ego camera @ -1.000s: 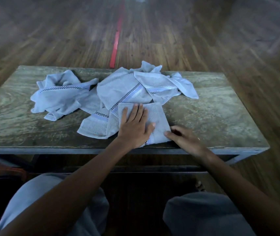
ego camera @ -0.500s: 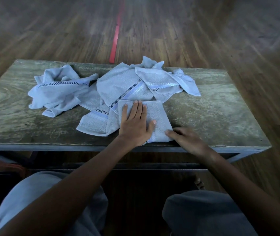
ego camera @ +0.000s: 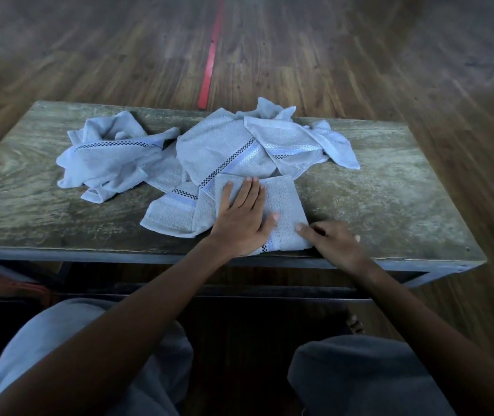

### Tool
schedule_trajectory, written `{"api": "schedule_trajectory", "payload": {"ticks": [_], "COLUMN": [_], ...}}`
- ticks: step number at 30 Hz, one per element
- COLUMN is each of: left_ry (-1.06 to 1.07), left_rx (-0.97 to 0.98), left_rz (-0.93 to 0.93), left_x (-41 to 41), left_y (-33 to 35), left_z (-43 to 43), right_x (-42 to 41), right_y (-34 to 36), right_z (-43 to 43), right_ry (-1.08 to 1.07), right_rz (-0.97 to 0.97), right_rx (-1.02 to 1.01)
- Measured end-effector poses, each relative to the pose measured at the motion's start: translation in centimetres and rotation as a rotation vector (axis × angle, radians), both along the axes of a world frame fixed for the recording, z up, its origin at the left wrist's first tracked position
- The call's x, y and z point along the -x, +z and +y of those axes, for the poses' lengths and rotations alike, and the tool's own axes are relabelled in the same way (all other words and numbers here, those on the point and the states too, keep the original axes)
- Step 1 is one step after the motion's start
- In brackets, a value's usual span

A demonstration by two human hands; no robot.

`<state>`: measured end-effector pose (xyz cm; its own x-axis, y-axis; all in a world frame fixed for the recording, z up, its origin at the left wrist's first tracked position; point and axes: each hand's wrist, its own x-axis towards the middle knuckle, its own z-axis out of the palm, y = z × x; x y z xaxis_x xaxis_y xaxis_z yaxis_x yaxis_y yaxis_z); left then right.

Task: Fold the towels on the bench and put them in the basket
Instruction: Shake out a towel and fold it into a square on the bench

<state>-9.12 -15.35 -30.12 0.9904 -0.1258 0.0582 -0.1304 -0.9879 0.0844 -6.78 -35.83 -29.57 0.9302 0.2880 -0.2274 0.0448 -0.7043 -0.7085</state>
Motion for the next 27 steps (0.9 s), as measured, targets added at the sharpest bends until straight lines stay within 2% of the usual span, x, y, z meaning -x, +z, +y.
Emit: {"api": "schedule_trajectory", "payload": {"ticks": [2,3,5,7,8,10,12,18,21,23,27], "left_ry": [-0.016,-0.016,-0.012,0.011,0.025,0.048,0.067,0.041,0.105,0.146,0.218], "left_rx": [0.021,0.046,0.11,0.135,0.127,0.086,0.033,-0.027,-0.042,-0.053,-0.035], "left_rz": [0.013,0.029,0.064,0.003,-0.041,-0.128,-0.197,-0.196,-0.176,-0.159,-0.144], "left_x": [0.1,0.1,0.0,0.1,0.3,0.7,1.4,1.5,1.5,1.5,1.2], "left_y": [0.3,0.5,1.1,1.3,1.1,0.3,-0.6,-0.5,-0.1,0.2,0.2], "left_z": [0.1,0.1,0.3,0.5,0.7,1.1,1.8,3.1,3.6,4.7,6.7], "right_x": [-0.7,-1.2,-1.8,-2.0,-2.0,-2.1,-2.1,-3.2,-3.9,-4.2,-3.8], "right_y": [0.6,1.0,2.3,3.2,3.2,2.3,0.8,0.5,1.2,1.8,2.0], "right_z": [0.0,0.1,0.9,2.5,3.2,4.3,4.7,4.4,3.7,3.3,4.0], "right_ry": [0.016,0.013,-0.051,-0.061,0.004,0.248,0.396,0.354,0.286,0.271,0.448], "right_rz": [0.024,-0.038,-0.298,-0.545,-0.593,-0.537,-0.422,-0.232,-0.333,-0.44,-0.432], "right_rx": [0.147,0.253,0.413,0.289,0.222,0.266,0.385,0.518,0.583,0.546,0.418]}}
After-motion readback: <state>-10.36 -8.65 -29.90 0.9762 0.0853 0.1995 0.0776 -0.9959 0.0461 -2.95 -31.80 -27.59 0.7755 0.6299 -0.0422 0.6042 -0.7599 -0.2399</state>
